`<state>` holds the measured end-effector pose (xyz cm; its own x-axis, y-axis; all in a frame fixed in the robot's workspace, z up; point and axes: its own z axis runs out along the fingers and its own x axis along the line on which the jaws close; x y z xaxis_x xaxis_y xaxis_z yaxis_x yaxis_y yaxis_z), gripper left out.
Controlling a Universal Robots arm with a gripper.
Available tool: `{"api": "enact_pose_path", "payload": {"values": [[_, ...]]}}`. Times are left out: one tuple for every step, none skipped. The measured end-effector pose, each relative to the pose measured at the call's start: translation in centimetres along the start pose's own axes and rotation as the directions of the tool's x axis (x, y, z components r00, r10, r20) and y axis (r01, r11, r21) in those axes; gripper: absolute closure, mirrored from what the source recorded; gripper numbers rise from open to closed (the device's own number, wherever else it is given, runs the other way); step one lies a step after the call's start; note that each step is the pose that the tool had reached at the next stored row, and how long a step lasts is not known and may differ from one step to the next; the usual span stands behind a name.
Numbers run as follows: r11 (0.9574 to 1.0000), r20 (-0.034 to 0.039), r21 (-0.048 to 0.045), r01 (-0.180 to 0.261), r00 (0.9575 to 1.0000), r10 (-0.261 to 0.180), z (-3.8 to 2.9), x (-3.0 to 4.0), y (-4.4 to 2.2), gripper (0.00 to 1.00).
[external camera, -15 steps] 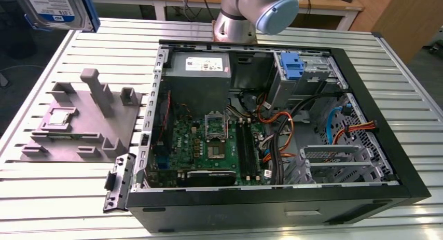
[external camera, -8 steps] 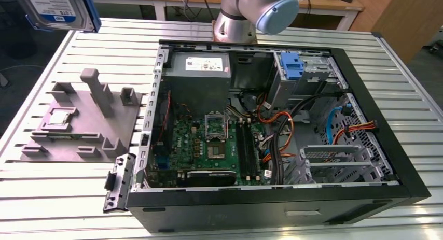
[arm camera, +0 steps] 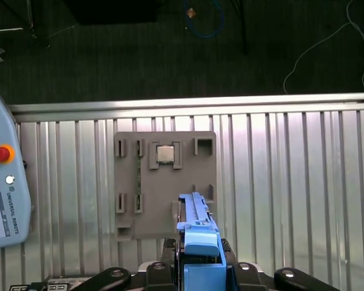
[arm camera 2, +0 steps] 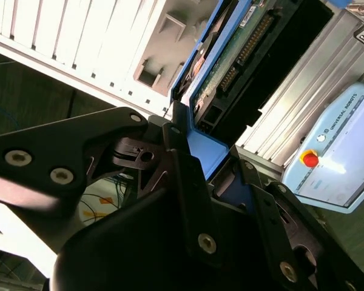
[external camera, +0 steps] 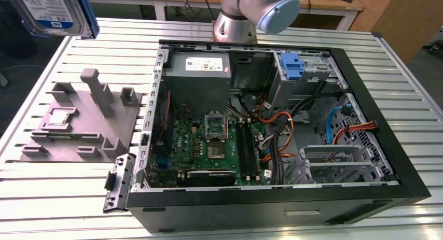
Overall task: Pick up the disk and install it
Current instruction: 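Pick up the disk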
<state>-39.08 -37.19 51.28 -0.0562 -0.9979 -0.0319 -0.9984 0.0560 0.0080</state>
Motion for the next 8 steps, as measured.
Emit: {"api": "enact_pose_path", "payload": {"values": [[1.0000, 0.0001, 0.0002, 0.000, 1.0000, 0.000, 0.04, 0.09, -0.05, 0.64], [1.0000, 0.0001, 0.0001, 0.000, 1.0000, 0.000, 0.07, 0.15, -0.13, 0.64], [1.0000, -0.0001, -0.0001, 0.000, 1.0000, 0.000, 0.10, 0.19, -0.26, 0.64], [1.0000, 0.0000, 0.0001, 0.000, 1.0000, 0.000, 0.14, 0.22, -0.45, 0.64], [1.0000, 0.0000, 0.0000, 0.000, 1.0000, 0.000, 0.16, 0.22, -0.69, 0.64], [1.0000, 0.0000, 0.0000, 0.000, 1.0000, 0.000, 0.18, 0.22, -0.95, 0.64], [1.0000, 0.0000, 0.0000, 0.000, 1.0000, 0.000, 0.20, 0.22, -1.23, 0.64], [1.0000, 0.0000, -0.0001, 0.000, 1.0000, 0.000, 0.21, 0.20, -1.55, 0.64]]}}
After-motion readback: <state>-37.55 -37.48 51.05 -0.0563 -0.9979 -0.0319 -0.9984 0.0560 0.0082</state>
